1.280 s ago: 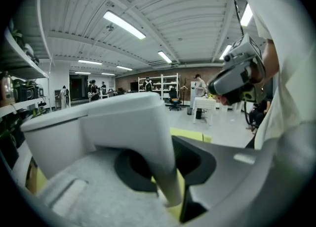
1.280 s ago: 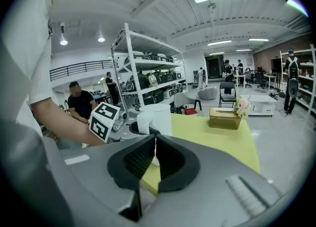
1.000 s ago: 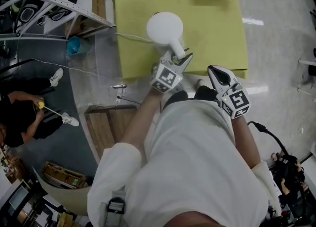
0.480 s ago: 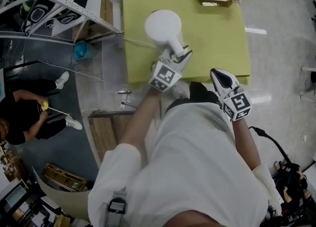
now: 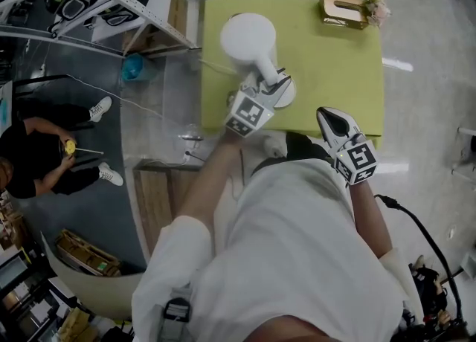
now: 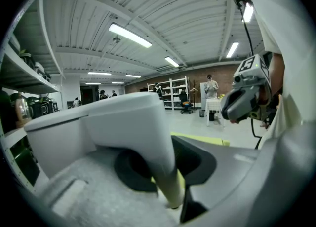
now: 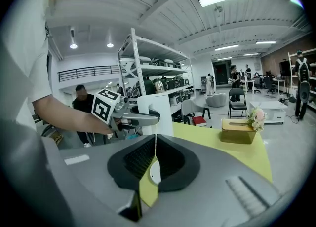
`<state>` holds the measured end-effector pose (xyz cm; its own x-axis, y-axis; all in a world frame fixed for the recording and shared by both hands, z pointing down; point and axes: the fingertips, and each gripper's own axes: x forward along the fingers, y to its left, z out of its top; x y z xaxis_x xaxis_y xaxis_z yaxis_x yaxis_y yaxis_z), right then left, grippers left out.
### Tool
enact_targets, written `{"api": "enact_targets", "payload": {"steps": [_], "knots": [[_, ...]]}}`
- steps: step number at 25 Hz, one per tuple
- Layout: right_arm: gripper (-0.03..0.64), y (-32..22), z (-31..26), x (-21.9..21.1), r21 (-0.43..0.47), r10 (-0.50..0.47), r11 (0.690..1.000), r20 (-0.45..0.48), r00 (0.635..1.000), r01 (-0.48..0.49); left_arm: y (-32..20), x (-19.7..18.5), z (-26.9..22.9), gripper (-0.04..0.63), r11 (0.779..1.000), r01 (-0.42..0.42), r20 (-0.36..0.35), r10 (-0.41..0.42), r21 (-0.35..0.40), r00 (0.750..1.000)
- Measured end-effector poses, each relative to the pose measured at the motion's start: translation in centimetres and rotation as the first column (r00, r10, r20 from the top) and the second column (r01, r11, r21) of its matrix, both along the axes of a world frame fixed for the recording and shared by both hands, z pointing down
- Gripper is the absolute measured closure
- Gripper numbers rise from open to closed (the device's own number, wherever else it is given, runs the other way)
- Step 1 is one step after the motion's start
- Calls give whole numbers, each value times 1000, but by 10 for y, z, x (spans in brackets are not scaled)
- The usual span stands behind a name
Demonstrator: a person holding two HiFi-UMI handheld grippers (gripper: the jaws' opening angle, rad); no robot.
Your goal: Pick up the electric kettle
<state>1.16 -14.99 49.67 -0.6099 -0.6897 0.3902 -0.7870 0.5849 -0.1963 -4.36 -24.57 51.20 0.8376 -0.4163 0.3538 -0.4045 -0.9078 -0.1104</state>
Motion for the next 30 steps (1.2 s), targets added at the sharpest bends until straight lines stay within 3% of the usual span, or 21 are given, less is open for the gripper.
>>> {"api": "enact_targets", "payload": {"steps": [18,30], "knots": [[607,-85,26,5,-93,-80,992,0,997,80,-127,-16,43,511,994,108,30,-107,-27,994],[607,-127,54,10,-151,-102,983,14,995,103,-171,-7,88,508,987,135,37,-132,-89,991]]}}
